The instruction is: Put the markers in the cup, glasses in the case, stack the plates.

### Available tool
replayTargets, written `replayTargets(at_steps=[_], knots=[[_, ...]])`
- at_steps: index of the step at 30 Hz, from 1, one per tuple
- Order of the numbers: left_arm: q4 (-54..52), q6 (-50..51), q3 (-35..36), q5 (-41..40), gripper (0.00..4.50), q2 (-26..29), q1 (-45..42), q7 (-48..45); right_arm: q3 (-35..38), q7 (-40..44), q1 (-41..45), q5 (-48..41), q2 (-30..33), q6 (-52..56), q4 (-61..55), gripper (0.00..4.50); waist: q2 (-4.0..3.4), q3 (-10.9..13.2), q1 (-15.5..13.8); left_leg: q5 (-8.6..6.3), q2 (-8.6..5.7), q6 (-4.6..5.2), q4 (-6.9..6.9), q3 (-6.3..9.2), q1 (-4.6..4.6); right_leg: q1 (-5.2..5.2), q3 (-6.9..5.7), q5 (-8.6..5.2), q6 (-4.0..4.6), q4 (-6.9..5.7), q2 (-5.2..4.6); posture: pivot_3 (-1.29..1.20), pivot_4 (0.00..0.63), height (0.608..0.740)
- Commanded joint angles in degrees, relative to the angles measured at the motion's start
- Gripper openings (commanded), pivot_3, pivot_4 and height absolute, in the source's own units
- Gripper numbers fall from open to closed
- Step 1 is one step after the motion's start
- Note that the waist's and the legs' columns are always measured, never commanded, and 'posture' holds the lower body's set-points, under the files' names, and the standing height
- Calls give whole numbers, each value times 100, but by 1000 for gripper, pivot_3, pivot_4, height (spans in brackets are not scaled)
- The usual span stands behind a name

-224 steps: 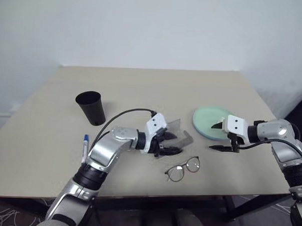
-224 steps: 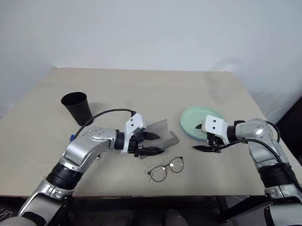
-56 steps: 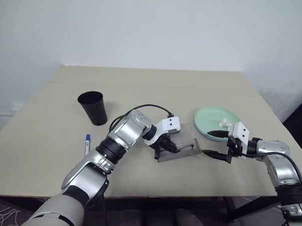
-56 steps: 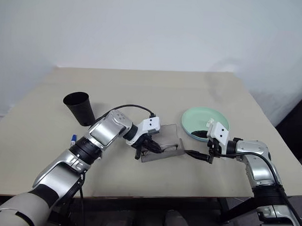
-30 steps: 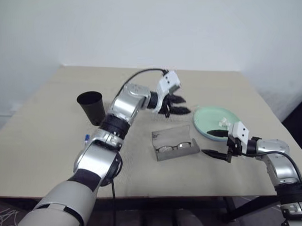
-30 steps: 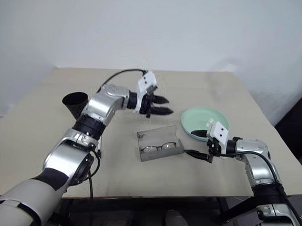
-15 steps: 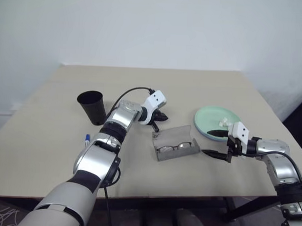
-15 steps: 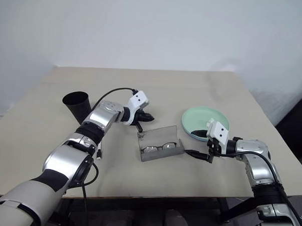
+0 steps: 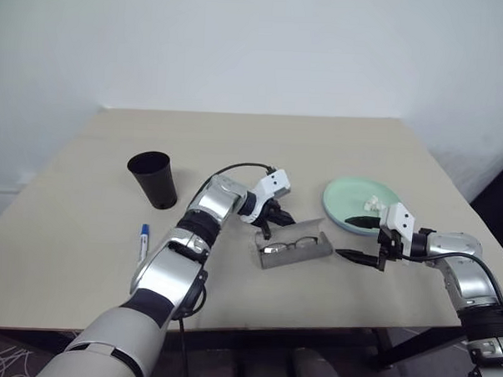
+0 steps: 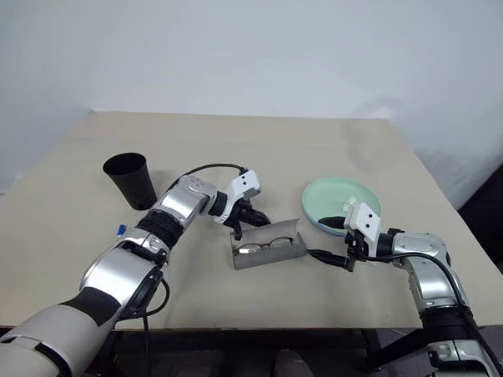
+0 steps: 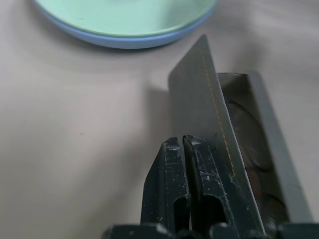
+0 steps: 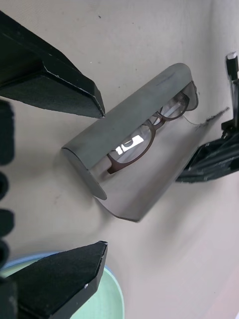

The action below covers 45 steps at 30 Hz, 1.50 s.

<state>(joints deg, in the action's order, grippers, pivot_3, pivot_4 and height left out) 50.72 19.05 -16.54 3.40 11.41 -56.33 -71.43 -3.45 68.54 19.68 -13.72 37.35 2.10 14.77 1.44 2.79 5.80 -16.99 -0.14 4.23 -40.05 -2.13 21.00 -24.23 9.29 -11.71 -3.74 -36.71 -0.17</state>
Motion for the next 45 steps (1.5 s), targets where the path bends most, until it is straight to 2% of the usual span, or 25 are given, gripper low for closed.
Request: replayTargets(at_steps=[1,6,14,20,24,30,35,39,45], knots=[[-974,207,-157,-161,35,172,247,-544,151,-14,77,-96,60,-26,-157,4290,0,0,-2,0,5,0,0,0,0,0,0,0,0,0,-1,0,0,739],[-1967,285,-593,20,35,447,773,-745,147,-7,102,-87,57,-38,-110,4290,0,0,-2,0,7,1,-2,0,1,0,0,0,0,0,-8,0,0,739],[-2173,337,-991,279,35,598,987,-395,102,5,209,-61,-2,-82,1,4290,-1,-1,-2,0,3,4,-6,-3,-23,27,-2,-1,-1,1,-24,0,0,739],[-2276,582,-664,-68,35,493,905,-131,80,17,228,-57,-29,-97,11,4290,-1,-1,-2,0,2,5,-9,-1,-44,50,-8,-1,0,2,-29,0,0,739],[-1932,551,67,-317,35,233,589,877,75,33,207,-64,-30,-84,-43,4290,0,0,-4,1,0,7,-14,3,-36,44,-19,0,-3,2,-39,0,0,739],[-1657,813,756,41,35,-18,357,3445,102,61,146,-79,13,-66,-106,4290,-1,-1,-4,0,-10,7,-11,23,-29,40,-50,6,-15,2,-60,0,0,739],[-2730,2250,1631,-71,35,-454,742,5257,126,85,125,-87,51,-63,-97,4290,-1,-1,-6,-1,-19,5,-9,51,-19,40,-77,5,-19,3,-72,0,0,739],[-3997,3947,2359,-48,35,-1051,1130,6411,116,129,155,-81,70,-65,-33,4290,-1,-1,-10,-3,-21,2,-7,67,-14,38,-93,14,-3,3,-78,0,0,739],[-4973,5480,2582,516,35,-1432,1201,7708,96,215,221,-55,69,-81,73,4290,-1,-1,-8,-3,-26,-3,-8,84,-18,48,-111,11,-8,3,-77,0,0,739]])
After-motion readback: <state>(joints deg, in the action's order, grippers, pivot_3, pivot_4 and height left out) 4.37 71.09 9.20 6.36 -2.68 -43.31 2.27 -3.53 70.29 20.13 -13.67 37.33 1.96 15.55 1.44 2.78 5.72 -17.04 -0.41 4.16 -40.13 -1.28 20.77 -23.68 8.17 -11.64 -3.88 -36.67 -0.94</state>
